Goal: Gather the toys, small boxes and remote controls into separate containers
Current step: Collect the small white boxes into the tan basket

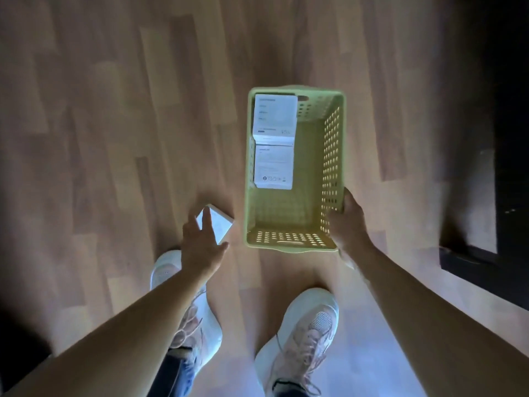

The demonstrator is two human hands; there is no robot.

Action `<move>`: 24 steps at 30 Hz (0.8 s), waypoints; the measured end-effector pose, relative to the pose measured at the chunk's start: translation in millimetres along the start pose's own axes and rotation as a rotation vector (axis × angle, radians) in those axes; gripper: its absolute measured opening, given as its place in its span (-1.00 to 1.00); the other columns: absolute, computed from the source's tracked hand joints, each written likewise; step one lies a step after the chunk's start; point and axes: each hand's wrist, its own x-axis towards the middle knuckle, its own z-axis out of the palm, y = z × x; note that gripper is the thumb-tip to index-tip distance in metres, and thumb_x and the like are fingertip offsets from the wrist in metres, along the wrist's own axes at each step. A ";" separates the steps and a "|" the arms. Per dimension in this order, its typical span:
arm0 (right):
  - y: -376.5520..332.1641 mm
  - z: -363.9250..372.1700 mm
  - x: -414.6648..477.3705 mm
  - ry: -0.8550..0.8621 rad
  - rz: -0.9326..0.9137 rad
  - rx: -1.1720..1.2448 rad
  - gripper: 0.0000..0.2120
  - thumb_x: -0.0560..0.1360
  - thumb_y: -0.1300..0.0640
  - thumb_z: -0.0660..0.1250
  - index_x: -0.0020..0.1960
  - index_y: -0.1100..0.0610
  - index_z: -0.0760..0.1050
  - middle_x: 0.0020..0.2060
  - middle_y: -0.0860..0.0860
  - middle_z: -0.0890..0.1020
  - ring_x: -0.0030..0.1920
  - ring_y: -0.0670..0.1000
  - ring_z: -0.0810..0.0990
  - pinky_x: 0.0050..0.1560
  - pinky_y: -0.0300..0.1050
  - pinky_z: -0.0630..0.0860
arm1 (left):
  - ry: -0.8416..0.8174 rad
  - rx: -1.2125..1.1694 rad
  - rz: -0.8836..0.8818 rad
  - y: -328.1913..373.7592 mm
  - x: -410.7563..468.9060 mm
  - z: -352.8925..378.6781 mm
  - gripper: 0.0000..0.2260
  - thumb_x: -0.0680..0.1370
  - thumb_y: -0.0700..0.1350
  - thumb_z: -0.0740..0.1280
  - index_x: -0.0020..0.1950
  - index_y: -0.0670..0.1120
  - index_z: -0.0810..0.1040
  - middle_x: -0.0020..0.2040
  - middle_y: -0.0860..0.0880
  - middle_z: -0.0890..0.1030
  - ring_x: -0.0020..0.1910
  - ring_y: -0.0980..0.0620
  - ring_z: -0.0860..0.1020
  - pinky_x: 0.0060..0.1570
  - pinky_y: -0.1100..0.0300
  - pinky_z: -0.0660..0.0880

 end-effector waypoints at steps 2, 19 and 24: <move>8.9 5.2 7.0 -0.016 0.000 -0.001 -0.55 0.46 0.42 0.11 0.19 0.02 0.50 -0.26 -0.14 0.55 -0.33 -0.15 0.46 -0.44 -0.36 0.37 | 0.041 0.085 -0.011 -6.2 9.8 14.9 -0.16 0.49 0.06 0.37 0.57 -0.02 -0.12 0.52 -0.19 0.02 0.43 -0.22 0.14 0.36 -0.04 0.26; 23.9 26.4 21.3 -0.026 -0.057 -0.029 -0.47 0.47 0.42 0.07 0.33 0.00 0.40 -0.03 -0.09 0.59 -0.13 -0.12 0.52 -0.23 -0.28 0.40 | 0.501 0.275 1.049 95.3 20.7 -53.2 -0.40 0.36 -0.24 0.34 0.40 0.03 0.43 0.33 -0.29 0.41 0.26 -0.25 0.42 0.33 -0.12 0.33; 21.8 29.2 17.8 -0.032 -0.035 0.020 -0.52 0.46 0.37 0.12 0.25 -0.04 0.46 -0.13 -0.14 0.63 -0.15 -0.08 0.59 -0.20 -0.18 0.51 | 0.505 0.541 0.992 101.3 47.1 -47.5 -0.49 0.42 -0.26 0.01 0.21 0.01 0.59 0.24 -0.28 0.52 0.18 -0.25 0.50 0.19 -0.10 0.46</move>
